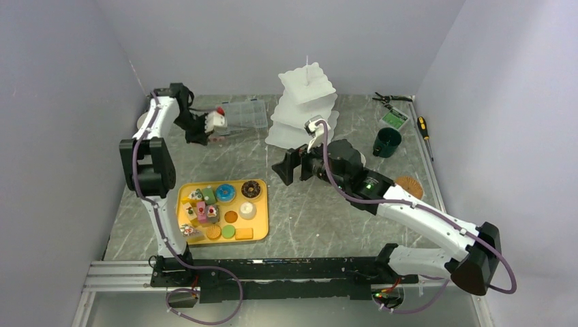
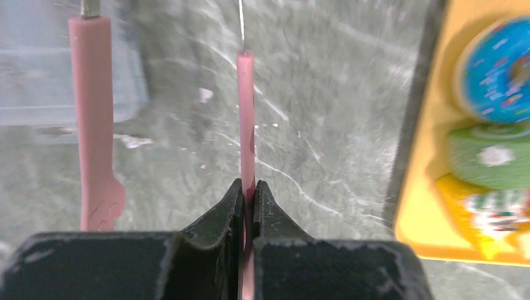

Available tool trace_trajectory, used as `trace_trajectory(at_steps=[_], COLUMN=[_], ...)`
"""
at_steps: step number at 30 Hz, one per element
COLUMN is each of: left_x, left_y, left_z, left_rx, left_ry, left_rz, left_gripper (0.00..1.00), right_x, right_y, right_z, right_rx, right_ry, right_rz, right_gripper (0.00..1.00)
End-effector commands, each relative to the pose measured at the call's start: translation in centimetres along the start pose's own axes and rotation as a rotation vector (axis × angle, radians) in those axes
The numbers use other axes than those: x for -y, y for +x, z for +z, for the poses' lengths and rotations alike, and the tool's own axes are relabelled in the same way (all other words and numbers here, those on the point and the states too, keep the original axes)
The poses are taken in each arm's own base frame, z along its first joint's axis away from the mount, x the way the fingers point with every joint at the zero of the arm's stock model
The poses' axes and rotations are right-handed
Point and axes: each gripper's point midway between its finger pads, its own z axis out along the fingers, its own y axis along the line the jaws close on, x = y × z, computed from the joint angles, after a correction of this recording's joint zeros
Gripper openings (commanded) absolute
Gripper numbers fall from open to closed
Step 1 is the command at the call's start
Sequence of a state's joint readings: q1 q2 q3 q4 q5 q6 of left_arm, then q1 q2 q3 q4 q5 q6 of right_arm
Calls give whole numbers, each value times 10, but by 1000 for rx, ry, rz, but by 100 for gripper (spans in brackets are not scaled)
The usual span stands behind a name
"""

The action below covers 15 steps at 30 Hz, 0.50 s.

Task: Serve the afternoon tea
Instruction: Pick up the clamp from the center of the board.

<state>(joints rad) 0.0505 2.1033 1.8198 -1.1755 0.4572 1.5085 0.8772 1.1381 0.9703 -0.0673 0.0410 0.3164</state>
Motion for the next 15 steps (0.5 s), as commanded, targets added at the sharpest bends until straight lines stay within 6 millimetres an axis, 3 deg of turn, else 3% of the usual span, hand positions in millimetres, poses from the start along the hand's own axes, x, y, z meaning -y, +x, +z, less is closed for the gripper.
trace_trajectory(at_steps=[1, 8, 15], left_x=[36, 115, 192], left_y=[-86, -176, -233], left_z=[-86, -166, -197], left_rx=[265, 586, 737], left_ry=[7, 71, 144], left_rz=[-125, -235, -186], left_gripper=[3, 3, 3], right_x=[-29, -66, -94], right_y=[-41, -51, -63], right_z=[-20, -46, -53], right_rx=[113, 258, 366], right_ry=[-139, -386, -573], right_rz=[-28, -78, -210], right_gripper=[100, 100, 100])
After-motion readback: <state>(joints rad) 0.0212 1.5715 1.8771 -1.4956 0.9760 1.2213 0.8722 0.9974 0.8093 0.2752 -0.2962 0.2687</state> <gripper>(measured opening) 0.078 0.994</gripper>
